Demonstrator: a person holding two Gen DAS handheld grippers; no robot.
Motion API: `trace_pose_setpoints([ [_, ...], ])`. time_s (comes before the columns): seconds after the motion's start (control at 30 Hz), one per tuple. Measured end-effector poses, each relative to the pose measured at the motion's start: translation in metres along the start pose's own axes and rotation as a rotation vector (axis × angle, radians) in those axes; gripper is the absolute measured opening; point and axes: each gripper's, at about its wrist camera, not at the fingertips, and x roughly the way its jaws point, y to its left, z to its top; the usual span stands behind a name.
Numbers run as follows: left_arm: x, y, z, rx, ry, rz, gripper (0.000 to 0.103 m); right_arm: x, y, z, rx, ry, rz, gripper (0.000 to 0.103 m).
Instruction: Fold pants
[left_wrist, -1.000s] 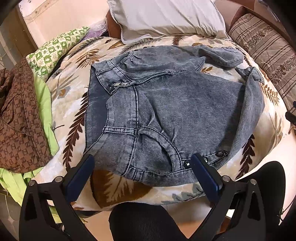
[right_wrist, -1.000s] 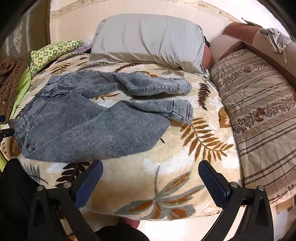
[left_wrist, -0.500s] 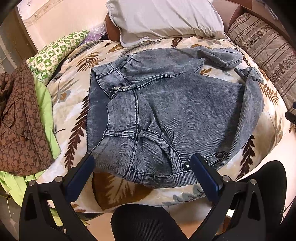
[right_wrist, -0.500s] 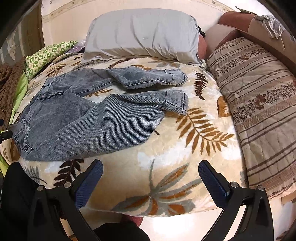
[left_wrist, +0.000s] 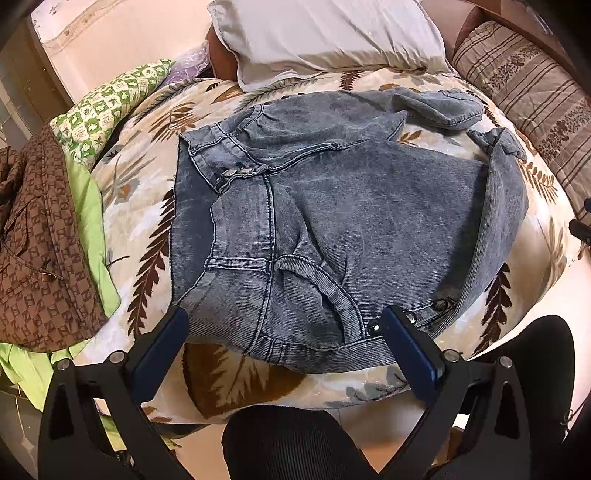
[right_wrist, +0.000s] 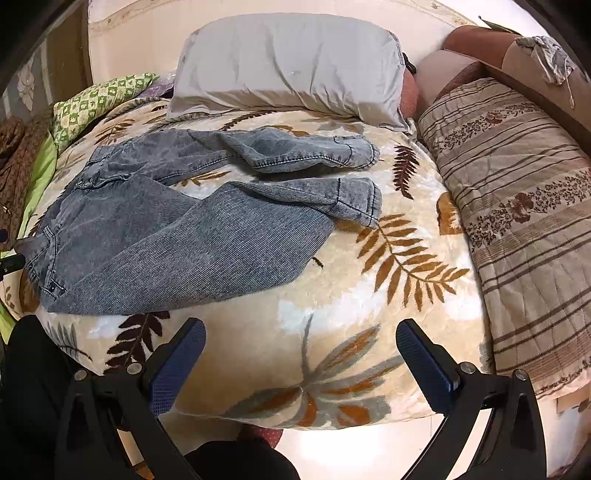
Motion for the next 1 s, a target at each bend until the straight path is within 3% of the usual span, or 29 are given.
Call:
trace_pose_setpoints([
  [0.53, 0.004, -0.004, 0.001, 0.013, 0.012, -0.001, 0.103, 0.006, 0.001, -0.002, 0.002, 0.009, 0.008, 0.103],
  [0.67, 0.007, -0.003, 0.003, 0.007, 0.025, -0.012, 0.103, 0.009, -0.003, -0.001, 0.026, 0.014, 0.047, 0.103],
  [0.83, 0.013, 0.024, 0.009, -0.108, 0.084, -0.086, 0.103, 0.019, -0.041, 0.009, 0.176, 0.031, 0.090, 0.103],
  [1.0, 0.023, 0.078, 0.001, -0.323, 0.142, -0.143, 0.103, 0.039, -0.092, 0.031, 0.381, 0.039, 0.159, 0.103],
])
